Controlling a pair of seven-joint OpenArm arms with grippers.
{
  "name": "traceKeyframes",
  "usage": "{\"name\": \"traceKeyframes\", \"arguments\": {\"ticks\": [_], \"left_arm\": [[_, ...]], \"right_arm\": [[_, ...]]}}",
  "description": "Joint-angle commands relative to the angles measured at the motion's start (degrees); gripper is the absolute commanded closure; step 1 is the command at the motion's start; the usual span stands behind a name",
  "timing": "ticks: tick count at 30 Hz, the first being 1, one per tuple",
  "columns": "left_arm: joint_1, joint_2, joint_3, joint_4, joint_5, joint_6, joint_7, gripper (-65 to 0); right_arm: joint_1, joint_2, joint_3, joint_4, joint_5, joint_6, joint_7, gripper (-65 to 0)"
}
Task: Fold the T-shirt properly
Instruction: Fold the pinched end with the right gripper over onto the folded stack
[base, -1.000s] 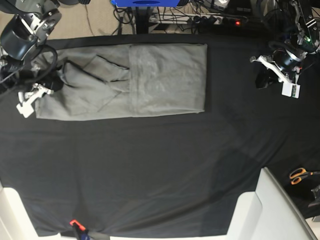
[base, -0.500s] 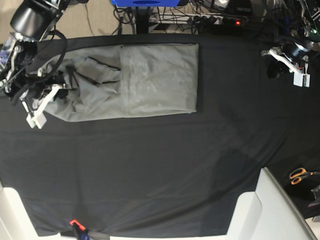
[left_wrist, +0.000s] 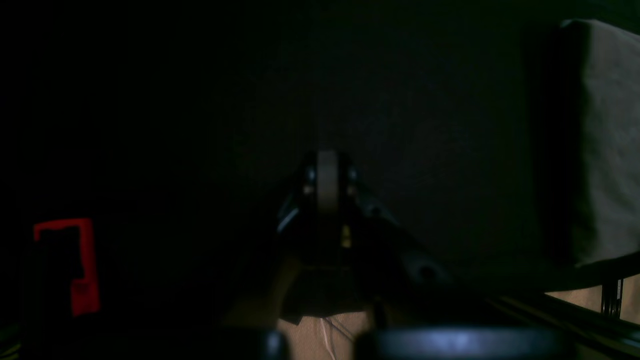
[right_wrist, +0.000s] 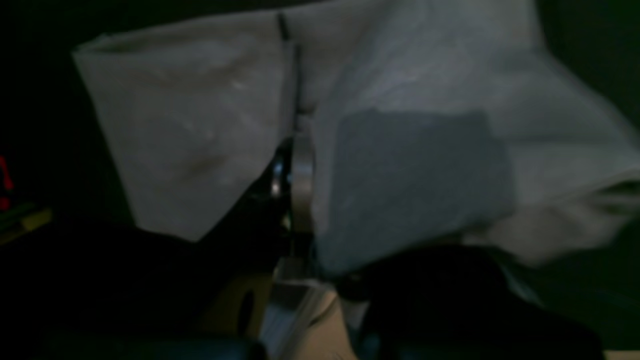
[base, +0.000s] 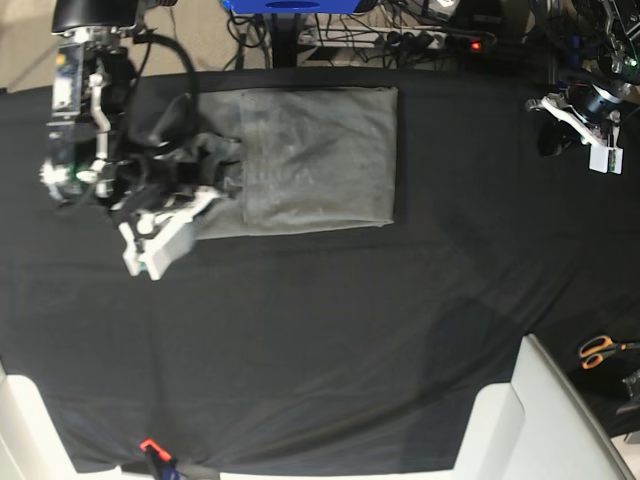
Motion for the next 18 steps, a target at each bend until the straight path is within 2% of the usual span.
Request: {"name": "traceKeyframes", "arguments": {"ticks": [1,5,9,16,18], "left_arm": [[0.1,-1.0,-0.5,1.0,-1.0,-0.5,-1.1,0.0],[0.1,-1.0,-0.5,1.0,-1.0,-0.5,-1.1,0.0],[0.0,-1.7,-0.5,0.6,-1.0,-0.5,-1.1,0.0],[-0.1,-1.7,-0.5,0.7,-1.0,-0.5,-1.1,0.0],[-0.1,-1.7,-0.5,0.7,-1.0,-0.5,-1.1,0.0]], "right_arm": [[0.7,0.9,-2.2,0.9,0.7,-1.8,0.9,-0.6],[1.0,3.2,-12.5,0.7,0.7,-9.0,1.9,-0.6],[2.8,3.4,-18.9,-1.2,0.7,-14.5,2.1,-0.6],[5.9,3.0,-23.4,-5.9,0.7,-15.4,2.2,-0.6],[5.9,3.0,-23.9,-6.2,0.7,-17.2,2.2,-0.6]]}}
